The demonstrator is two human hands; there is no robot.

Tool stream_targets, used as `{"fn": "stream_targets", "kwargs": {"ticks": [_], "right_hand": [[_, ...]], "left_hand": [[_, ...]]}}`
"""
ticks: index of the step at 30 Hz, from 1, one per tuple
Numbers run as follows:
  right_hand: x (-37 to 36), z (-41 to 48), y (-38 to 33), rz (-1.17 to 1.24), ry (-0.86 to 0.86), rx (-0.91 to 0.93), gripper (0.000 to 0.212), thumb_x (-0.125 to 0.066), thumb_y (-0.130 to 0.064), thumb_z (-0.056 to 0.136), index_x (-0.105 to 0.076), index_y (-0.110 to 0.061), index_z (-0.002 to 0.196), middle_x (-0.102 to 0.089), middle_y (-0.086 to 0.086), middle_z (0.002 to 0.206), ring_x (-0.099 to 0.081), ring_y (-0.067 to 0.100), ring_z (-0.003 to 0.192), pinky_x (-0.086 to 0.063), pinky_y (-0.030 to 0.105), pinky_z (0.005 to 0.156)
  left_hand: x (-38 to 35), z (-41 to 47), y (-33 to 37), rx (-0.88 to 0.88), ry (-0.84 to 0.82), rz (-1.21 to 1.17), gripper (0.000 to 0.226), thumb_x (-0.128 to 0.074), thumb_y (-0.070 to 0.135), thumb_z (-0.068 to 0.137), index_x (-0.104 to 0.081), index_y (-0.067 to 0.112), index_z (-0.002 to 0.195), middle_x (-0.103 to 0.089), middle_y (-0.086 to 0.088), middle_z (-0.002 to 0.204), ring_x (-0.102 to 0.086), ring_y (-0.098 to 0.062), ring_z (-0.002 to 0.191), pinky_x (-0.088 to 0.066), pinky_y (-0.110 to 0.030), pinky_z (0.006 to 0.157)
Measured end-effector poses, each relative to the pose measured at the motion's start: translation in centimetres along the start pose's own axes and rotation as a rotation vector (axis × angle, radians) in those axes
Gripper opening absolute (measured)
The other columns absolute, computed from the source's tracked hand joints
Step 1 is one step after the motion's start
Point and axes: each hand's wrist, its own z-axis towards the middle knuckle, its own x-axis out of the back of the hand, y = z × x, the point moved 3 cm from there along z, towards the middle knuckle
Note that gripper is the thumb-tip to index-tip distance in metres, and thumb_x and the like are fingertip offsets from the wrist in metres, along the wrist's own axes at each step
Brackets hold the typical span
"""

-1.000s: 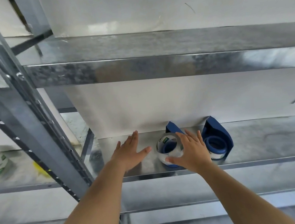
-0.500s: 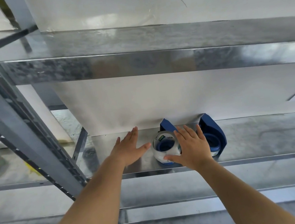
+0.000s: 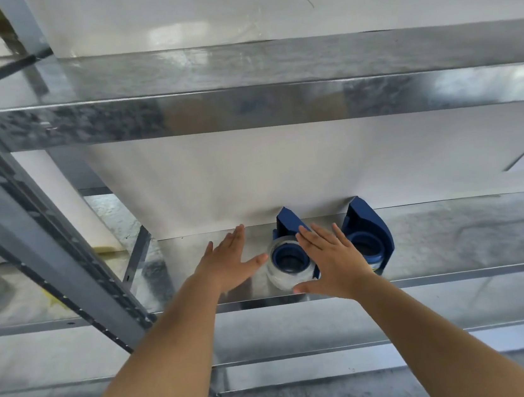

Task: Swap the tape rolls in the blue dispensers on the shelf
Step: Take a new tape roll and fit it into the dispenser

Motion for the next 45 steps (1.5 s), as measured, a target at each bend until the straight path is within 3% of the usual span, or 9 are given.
{"fn": "stream_targets", "kwargs": {"ticks": [8,16,19,22,26,30,35,41,45], "right_hand": [[1.4,0.2,1.0,0.030,-0.055,0.142,0.103,-0.046,-0.075,0.079,0.005,-0.025,0.153,0.006,-0.008,0.162,0.018,0.014,0.146,0.013,0.039,0.117],[1.9,0.2,-1.0,-0.086,-0.075,0.290,0.101,-0.052,-0.068,0.082,0.002,-0.021,0.153,-0.009,-0.005,0.162,0.007,0.014,0.149,0.014,0.037,0.117],[2.1,0.6,-0.9,-0.134,-0.124,0.325,0.108,-0.059,-0.066,0.079,0.007,-0.022,0.153,-0.001,-0.005,0.162,0.010,0.014,0.148,0.014,0.038,0.117],[2.7,1.4,-0.5,-0.237,-0.178,0.375,0.114,-0.066,-0.059,0.077,0.013,-0.022,0.152,0.010,-0.005,0.161,0.015,0.018,0.147,0.010,0.041,0.119],[3.8,3.3,-0.7,-0.376,-0.211,0.428,0.108,-0.069,-0.043,0.082,0.013,-0.025,0.151,0.010,-0.003,0.162,0.011,0.019,0.148,0.005,0.044,0.120],[3.9,5.1,-2.3,-0.480,-0.253,0.472,0.113,-0.073,-0.028,0.080,0.016,-0.030,0.150,0.011,-0.002,0.162,0.005,0.021,0.149,0.000,0.045,0.119],[4.2,6.5,-3.2,-0.558,-0.343,0.491,0.118,-0.076,-0.033,0.074,0.013,-0.034,0.150,0.005,-0.001,0.162,-0.002,0.022,0.149,-0.002,0.048,0.120],[3.0,7.7,-1.9,-0.252,-0.343,0.415,0.099,-0.064,-0.054,0.072,-0.010,-0.029,0.151,-0.022,-0.009,0.158,-0.027,0.022,0.143,-0.022,0.047,0.117],[2.6,7.7,-1.5,-0.206,-0.293,0.367,0.098,-0.055,-0.065,0.077,-0.009,-0.021,0.153,-0.021,-0.006,0.159,-0.024,0.020,0.144,-0.011,0.041,0.121]], "left_hand": [[-1.0,-0.8,0.4,-0.005,-0.012,0.068,0.089,-0.025,0.070,0.088,0.016,0.020,0.149,0.009,0.003,0.160,0.006,-0.012,0.147,0.002,-0.040,0.120],[-2.5,-2.0,-0.3,-0.007,-0.013,0.123,0.090,-0.023,0.072,0.088,0.016,0.020,0.149,0.010,0.003,0.159,0.008,-0.011,0.146,0.003,-0.040,0.119],[-3.0,-2.4,-0.9,0.000,-0.021,0.138,0.094,-0.020,0.076,0.083,0.018,0.020,0.149,0.013,0.004,0.159,0.010,-0.011,0.146,0.004,-0.040,0.119],[-3.4,-2.8,-1.6,0.011,-0.017,0.118,0.109,-0.007,0.086,0.064,0.018,0.021,0.149,0.014,0.007,0.158,0.010,-0.010,0.145,0.006,-0.039,0.118],[-3.9,-3.3,-2.0,0.013,0.006,0.076,0.116,-0.001,0.088,0.055,0.018,0.022,0.149,0.014,0.008,0.158,0.010,-0.009,0.145,0.006,-0.038,0.118],[-4.4,-3.7,-2.5,0.018,-0.002,0.059,0.101,-0.018,0.083,0.076,0.019,0.022,0.148,0.015,0.008,0.158,0.012,-0.009,0.145,0.005,-0.040,0.119],[-4.8,-4.0,-3.2,0.037,0.010,0.044,0.092,-0.026,0.074,0.085,0.021,0.024,0.147,0.018,0.009,0.157,0.013,-0.009,0.145,0.004,-0.041,0.120],[-5.1,-3.9,-3.4,0.057,0.006,0.001,0.089,-0.025,0.071,0.088,0.022,0.024,0.146,0.019,0.010,0.156,0.014,-0.008,0.144,0.003,-0.042,0.120],[-4.8,-3.3,-3.6,0.073,0.013,-0.022,0.090,-0.024,0.072,0.087,0.021,0.021,0.147,0.016,0.008,0.158,0.012,-0.008,0.145,0.006,-0.038,0.119]]}}
